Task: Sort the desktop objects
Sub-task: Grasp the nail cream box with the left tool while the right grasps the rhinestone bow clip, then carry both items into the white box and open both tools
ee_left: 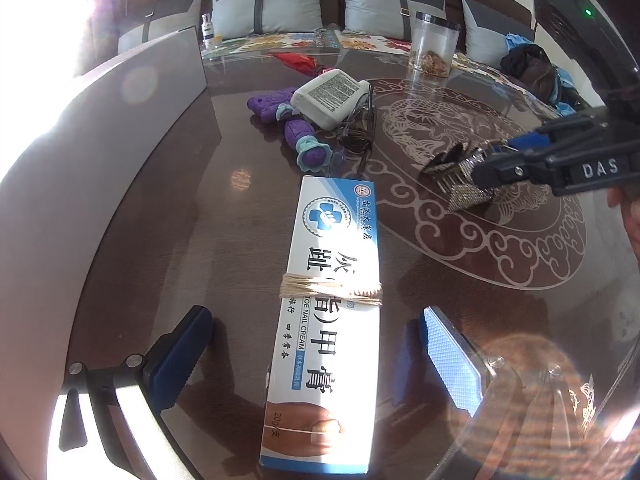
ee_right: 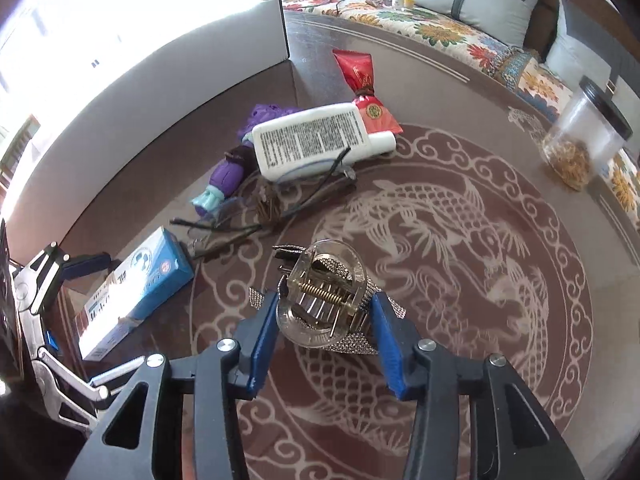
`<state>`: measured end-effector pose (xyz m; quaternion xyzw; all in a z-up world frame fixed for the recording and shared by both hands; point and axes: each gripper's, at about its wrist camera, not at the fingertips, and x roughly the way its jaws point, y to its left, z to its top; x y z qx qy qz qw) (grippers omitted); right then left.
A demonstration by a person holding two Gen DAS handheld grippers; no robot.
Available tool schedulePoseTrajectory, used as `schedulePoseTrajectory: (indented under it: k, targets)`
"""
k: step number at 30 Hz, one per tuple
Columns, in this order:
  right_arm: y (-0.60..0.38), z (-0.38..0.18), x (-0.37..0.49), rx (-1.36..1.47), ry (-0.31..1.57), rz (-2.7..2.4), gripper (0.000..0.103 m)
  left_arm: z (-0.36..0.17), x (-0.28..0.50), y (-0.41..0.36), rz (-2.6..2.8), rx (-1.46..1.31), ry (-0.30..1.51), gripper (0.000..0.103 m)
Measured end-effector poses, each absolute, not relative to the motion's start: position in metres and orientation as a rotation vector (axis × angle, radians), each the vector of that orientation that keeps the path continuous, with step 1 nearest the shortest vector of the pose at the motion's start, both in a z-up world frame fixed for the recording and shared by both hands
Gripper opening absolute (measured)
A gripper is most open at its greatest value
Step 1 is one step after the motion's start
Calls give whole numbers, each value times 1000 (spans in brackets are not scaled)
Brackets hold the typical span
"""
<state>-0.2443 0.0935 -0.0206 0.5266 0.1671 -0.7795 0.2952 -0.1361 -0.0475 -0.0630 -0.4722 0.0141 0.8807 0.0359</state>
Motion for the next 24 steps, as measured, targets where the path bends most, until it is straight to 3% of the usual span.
schedulePoseTrajectory:
  k: [1,3,4,5,6,7,8,9,14,15,17,18,24]
  targets:
    - [101,-21,-231,1433,412,-2076,46,-61,-135,-50,2718,-1442,36,101]
    - [114,-21,-208,1501,337,-2078,47,-59,-135,-51,2727,-1433,35,83]
    - [119,-21,-199,1534,297,-2082,53,-59,-136,-52,2719,-1441,40,71]
    - [123,-21,-191,1553,259,-2074,61,-59,-135,-51,2725,-1431,60,68]
    - [124,-19,-181,1547,236,-2065,78,-59,-135,-50,2717,-1418,64,64]
    - [125,-15,-172,1505,254,-2077,87,-59,-134,-48,2711,-1407,74,56]
    - [124,-10,-164,1443,321,-2107,89,-59,-133,-45,2698,-1393,89,44]
    - [122,-6,-158,1383,412,-2141,90,-58,-132,-43,2688,-1387,109,44]
    - [97,-17,-165,1196,842,-2099,90,-56,-129,-47,2641,-1394,74,43]
    - [95,-23,-168,1213,838,-2044,83,-55,-129,-51,2630,-1399,45,43]
    - [97,-28,-175,1282,745,-2006,59,-51,-127,-61,2615,-1404,-40,43]
    - [100,-25,-177,1303,695,-2017,54,-48,-125,-66,2605,-1397,-89,43]
    - [109,12,-157,1315,517,-2155,51,-11,-105,-103,2580,-1307,-325,43]
